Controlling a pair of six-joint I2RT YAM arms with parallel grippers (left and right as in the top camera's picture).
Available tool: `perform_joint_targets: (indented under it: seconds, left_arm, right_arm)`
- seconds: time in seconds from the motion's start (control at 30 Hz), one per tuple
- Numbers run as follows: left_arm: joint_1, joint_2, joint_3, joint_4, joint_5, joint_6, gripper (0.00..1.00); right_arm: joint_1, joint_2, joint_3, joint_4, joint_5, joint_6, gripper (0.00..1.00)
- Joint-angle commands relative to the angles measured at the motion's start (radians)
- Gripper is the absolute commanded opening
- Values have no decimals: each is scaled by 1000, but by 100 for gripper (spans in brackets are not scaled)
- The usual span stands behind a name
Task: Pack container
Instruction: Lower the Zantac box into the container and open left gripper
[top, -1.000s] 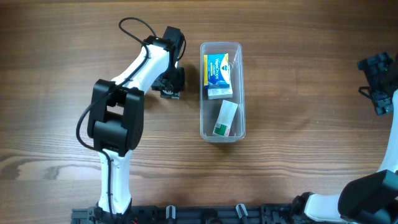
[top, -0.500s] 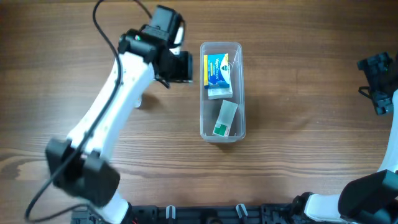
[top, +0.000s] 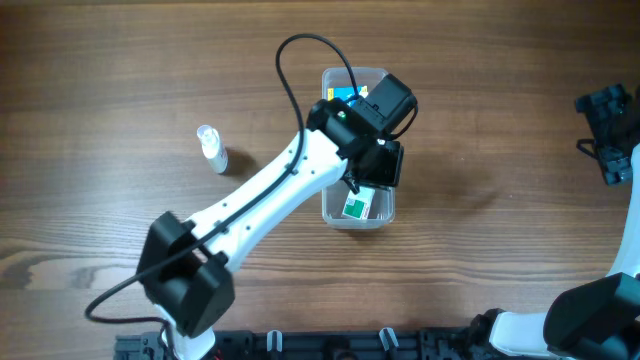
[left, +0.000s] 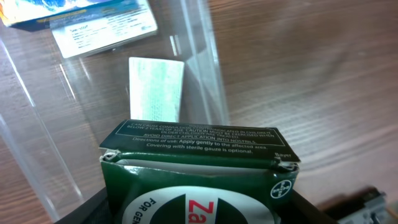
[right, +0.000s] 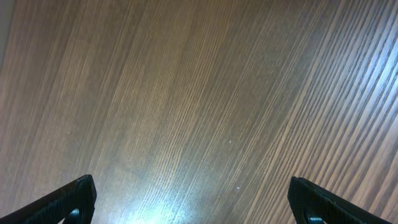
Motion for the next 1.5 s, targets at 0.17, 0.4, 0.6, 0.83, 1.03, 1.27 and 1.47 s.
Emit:
perform_joint_targets:
  seconds: [0.17,0.4,0.6,0.83,1.03,1.27,1.47]
  left_arm:
    - [5,71,6,9,-113,-26,64]
    - [5,82,5,-9,-125,-100,63]
    - [5,137,4,-31,-127,-112,68]
    - [5,197,4,-24,-127,-111,70]
    - [5,219,4,-20,-126,-111,72]
    - [5,218,4,0,-124,-86,72]
    - [5,149,97,-4,-88,-21,79]
  right_arm:
    - [2,9,3,3,-2,21,100]
    - [2,9,3,2,-2,20,100]
    - [2,9,3,2,-2,20,100]
    - [2,9,3,3,-2,20,100]
    - [2,9,3,3,-2,21,100]
    - [2,9,3,3,-2,20,100]
    - [2,9,3,3,-2,21,100]
